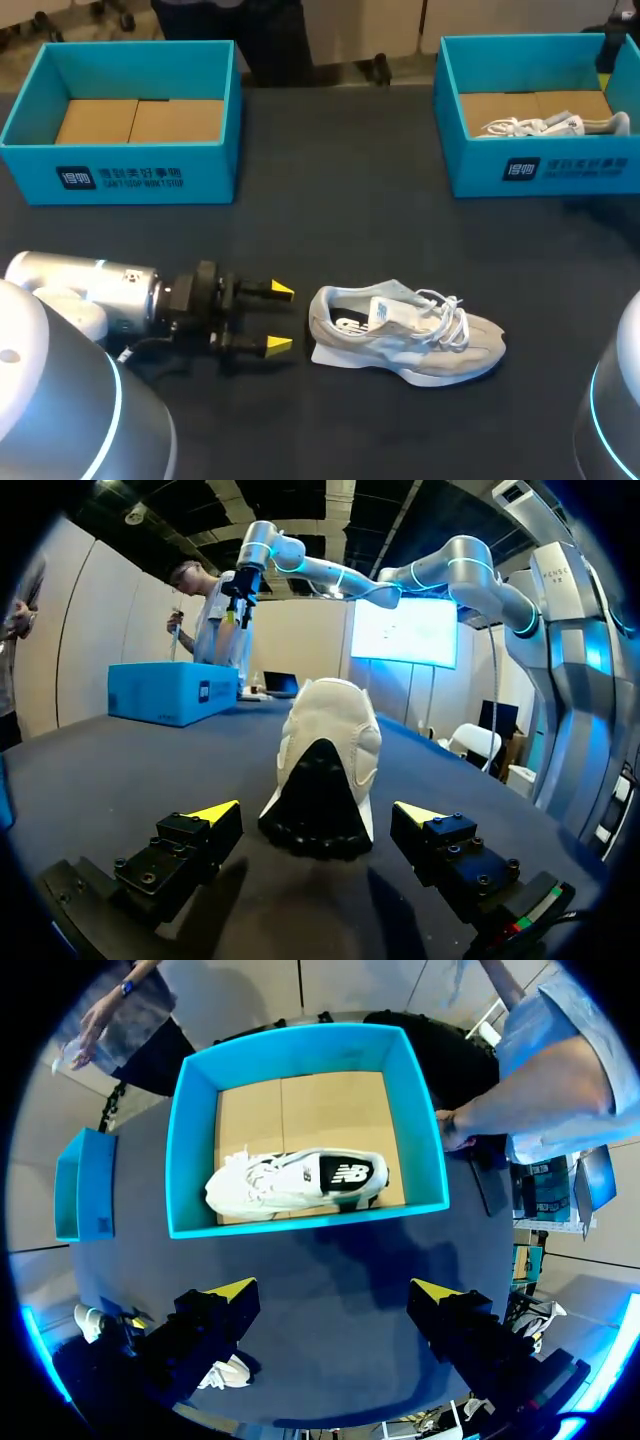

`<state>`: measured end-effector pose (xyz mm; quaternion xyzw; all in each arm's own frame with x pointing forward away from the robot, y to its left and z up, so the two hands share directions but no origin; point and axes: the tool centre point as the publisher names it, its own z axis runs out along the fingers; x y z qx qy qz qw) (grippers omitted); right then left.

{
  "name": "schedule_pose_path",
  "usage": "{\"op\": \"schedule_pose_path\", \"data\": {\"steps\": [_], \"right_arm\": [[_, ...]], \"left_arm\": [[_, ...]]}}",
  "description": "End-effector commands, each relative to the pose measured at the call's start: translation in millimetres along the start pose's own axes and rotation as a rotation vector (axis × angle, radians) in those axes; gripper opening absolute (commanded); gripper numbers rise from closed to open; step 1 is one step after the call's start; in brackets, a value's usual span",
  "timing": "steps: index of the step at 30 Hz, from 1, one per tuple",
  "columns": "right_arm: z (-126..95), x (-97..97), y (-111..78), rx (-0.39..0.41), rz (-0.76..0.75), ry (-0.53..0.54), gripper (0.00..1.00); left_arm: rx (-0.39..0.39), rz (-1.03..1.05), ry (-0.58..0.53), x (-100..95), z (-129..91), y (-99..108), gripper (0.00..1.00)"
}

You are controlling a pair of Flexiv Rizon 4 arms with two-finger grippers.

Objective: Take the shoe out of the shoebox, open the shoe tongue, remove and reinsert the insole, then place the shoe into the shoebox

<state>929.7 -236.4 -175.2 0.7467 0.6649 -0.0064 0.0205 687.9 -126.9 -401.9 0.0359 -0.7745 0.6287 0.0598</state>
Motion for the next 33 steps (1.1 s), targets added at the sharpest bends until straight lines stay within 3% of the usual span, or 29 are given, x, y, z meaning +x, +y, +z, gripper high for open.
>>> {"op": "schedule_pose_path", "data": {"steps": [1,33], "right_arm": [[0.3,0.1,-0.3,-0.001,0.001,-0.001,1.00],[0.3,0.1,-0.3,-0.001,0.001,-0.001,1.00]], "left_arm": [[0.001,0.001,-0.006,-1.0,14.4,-0.5,1.00],[-0.015,0.031,0.056,-0.3,58.4,2.4,1.00]]}}
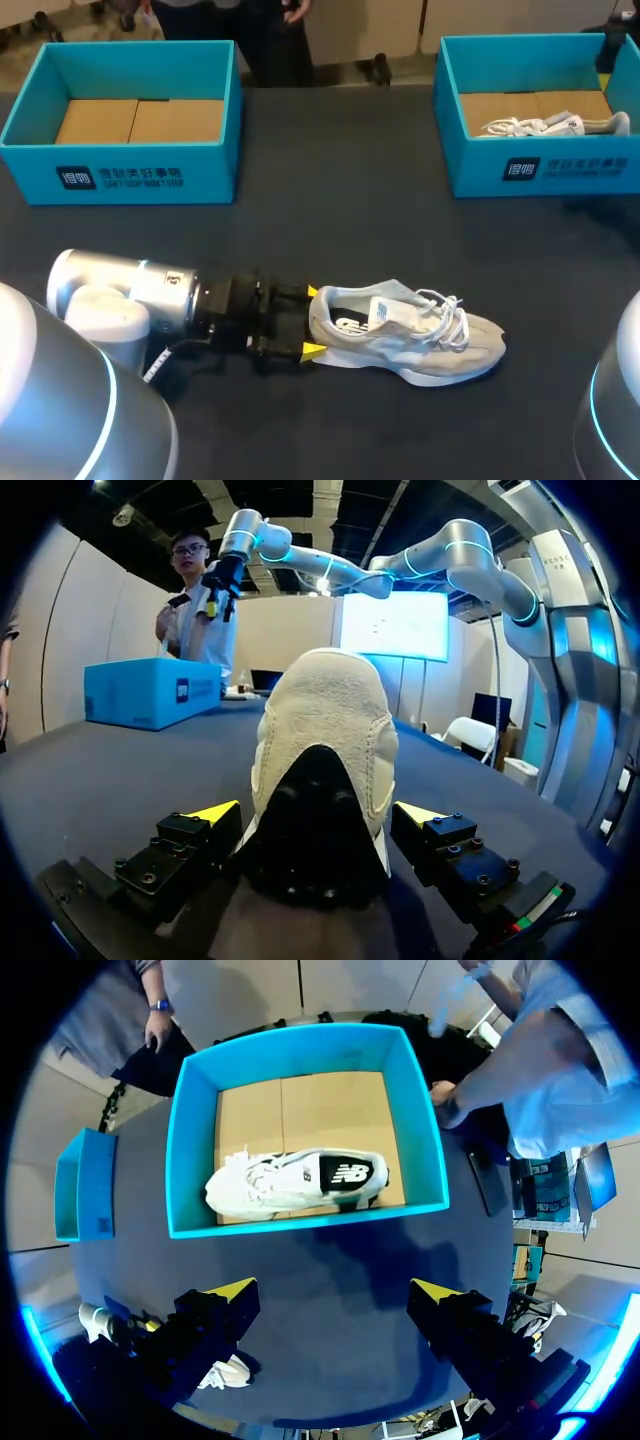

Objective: Take the shoe out of the shoebox, open the shoe tongue, remove and reinsert the insole, then place the shoe into the shoebox

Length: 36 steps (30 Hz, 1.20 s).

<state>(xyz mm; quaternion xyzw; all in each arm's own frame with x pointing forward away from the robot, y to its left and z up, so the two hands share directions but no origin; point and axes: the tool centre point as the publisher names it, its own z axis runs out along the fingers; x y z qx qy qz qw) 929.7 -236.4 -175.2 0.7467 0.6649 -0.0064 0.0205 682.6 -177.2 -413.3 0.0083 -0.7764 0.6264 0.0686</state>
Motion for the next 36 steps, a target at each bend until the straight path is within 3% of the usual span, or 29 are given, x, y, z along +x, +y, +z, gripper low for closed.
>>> {"op": "schedule_pose_path", "data": {"steps": [1,36], "right_arm": [[0.3,0.1,-0.3,-0.001,0.001,-0.001,1.00],[0.3,0.1,-0.3,-0.001,0.001,-0.001,1.00]], "left_arm": [[-0.006,0.000,0.008,-3.4,7.5,1.1,1.00],[-0.005,-0.006,0.077,1.6,45.3,1.7,1.00]]}}
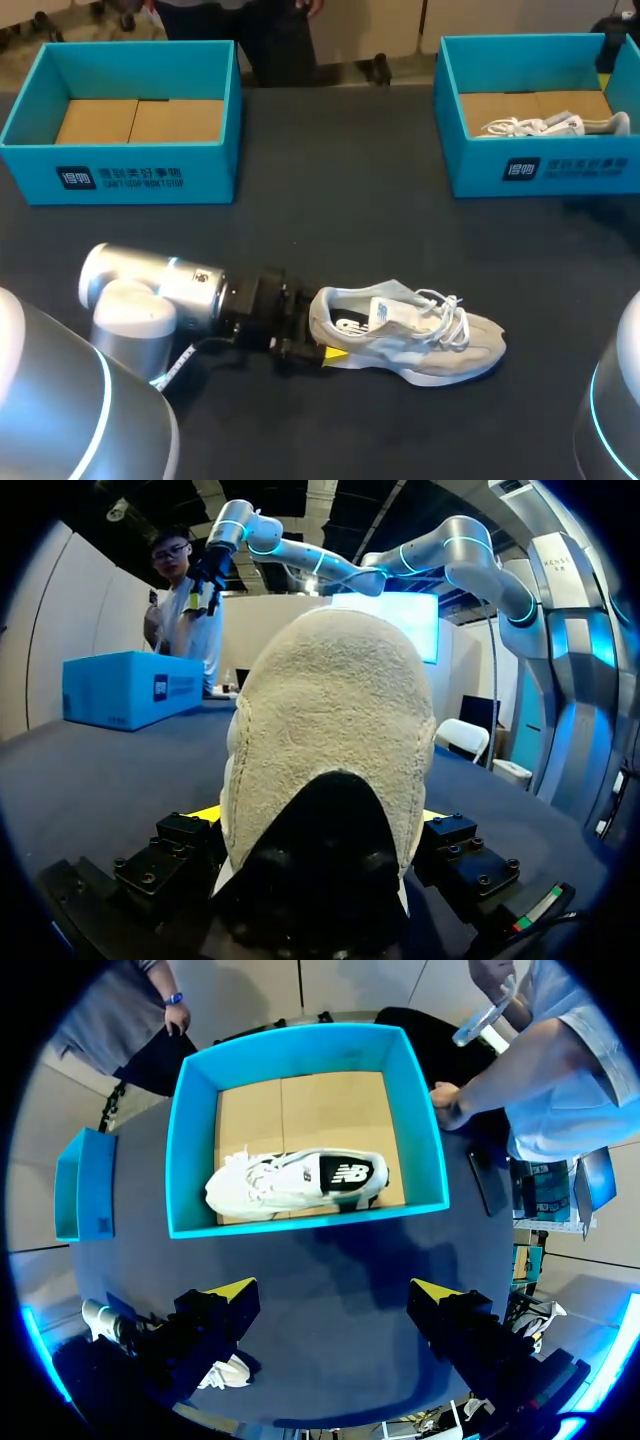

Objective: Take the shoe out of the shoebox, open the shoe tongue, remove and reinsert the insole, then place the shoe into the shoebox

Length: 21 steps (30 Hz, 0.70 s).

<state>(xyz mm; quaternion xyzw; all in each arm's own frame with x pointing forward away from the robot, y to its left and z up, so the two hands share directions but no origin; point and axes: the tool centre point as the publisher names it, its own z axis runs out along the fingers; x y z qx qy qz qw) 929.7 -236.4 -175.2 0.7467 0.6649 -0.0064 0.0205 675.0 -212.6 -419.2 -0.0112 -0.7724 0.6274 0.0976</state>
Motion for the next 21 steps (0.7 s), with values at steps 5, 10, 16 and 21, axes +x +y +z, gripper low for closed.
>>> {"op": "schedule_pose_path", "data": {"steps": [5,10,16,21], "right_arm": [[0.3,0.1,-0.3,-0.001,0.001,-0.001,1.00],[0.3,0.1,-0.3,-0.001,0.001,-0.001,1.00],[0.3,0.1,-0.3,-0.001,0.001,-0.001,1.00],[0.3,0.1,-0.3,-0.001,0.001,-0.001,1.00]], "left_arm": [[-0.013,0.002,0.007,-5.2,12.1,3.3,0.66],[-0.005,0.013,0.002,-5.6,12.1,2.2,0.00],[0.003,0.016,-0.031,-8.4,2.4,2.9,0.00],[0.004,0.017,-0.058,-9.9,-4.8,3.0,0.00]]}}
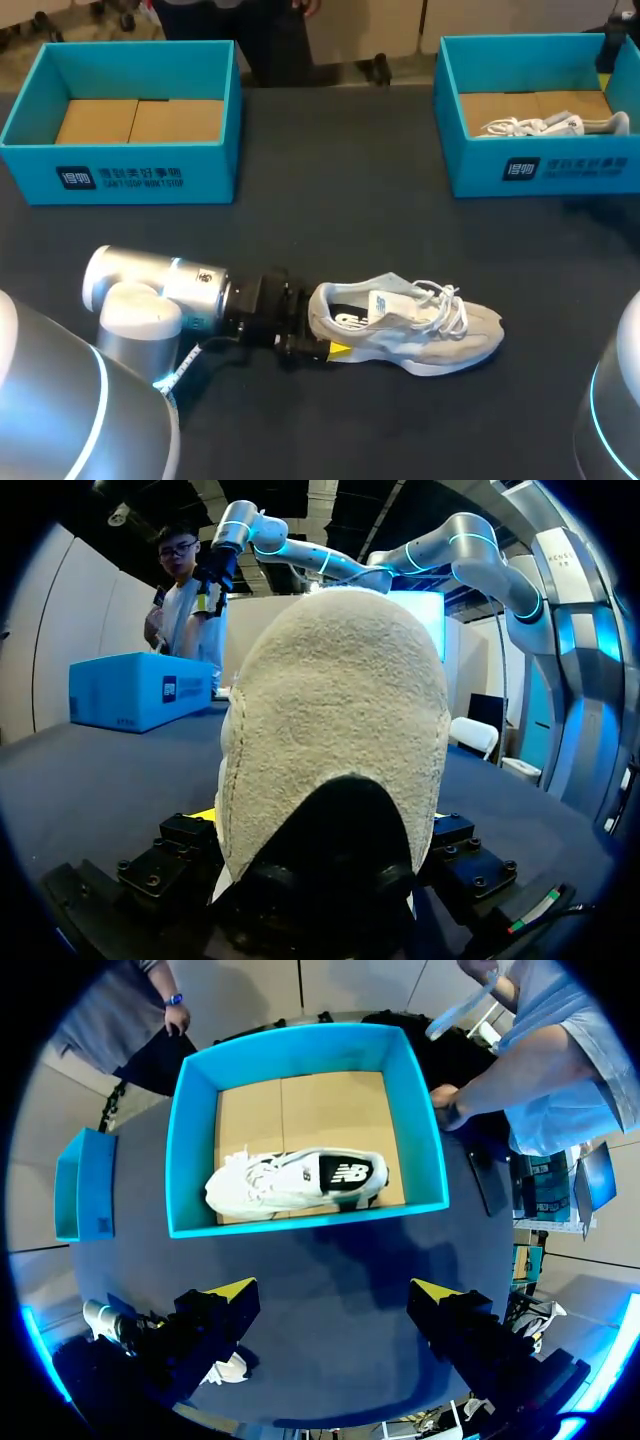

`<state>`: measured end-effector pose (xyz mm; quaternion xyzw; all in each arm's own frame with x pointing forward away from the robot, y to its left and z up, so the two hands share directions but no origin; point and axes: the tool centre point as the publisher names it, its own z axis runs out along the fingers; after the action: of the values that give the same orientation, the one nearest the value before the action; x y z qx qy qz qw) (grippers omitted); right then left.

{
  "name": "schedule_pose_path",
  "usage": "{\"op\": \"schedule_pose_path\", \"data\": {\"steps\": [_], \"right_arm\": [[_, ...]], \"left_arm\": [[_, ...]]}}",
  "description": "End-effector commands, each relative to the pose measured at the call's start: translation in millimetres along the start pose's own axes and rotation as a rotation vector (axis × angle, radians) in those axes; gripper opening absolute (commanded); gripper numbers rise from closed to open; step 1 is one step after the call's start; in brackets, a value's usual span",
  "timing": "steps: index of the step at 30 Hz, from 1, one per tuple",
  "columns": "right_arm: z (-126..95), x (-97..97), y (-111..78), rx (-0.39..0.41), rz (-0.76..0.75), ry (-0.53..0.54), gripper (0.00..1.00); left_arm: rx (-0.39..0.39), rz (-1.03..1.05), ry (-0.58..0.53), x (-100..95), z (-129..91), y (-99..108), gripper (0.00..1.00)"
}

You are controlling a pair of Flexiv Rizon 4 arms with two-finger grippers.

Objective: Take the shoe out of the shoebox, open the shoe tongue, remove and reinsert the insole, then place the shoe into the shoebox

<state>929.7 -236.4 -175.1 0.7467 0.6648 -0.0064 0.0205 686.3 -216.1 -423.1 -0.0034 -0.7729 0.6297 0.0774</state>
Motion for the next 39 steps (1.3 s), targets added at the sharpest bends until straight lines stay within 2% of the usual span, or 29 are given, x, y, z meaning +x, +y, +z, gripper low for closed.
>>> {"op": "schedule_pose_path", "data": {"steps": [1,32,39], "right_arm": [[0.3,0.1,-0.3,-0.001,0.001,-0.001,1.00],[0.3,0.1,-0.3,-0.001,0.001,-0.001,1.00],[8.5,32.0,-27.3,0.042,0.037,0.008,1.00]], "left_arm": [[0.001,0.007,-0.024,1.7,-8.4,0.4,0.00],[-0.007,0.010,-0.002,-3.3,-9.8,-3.5,0.00],[-0.007,0.010,-0.002,-3.3,-9.8,-3.5,0.00]]}}
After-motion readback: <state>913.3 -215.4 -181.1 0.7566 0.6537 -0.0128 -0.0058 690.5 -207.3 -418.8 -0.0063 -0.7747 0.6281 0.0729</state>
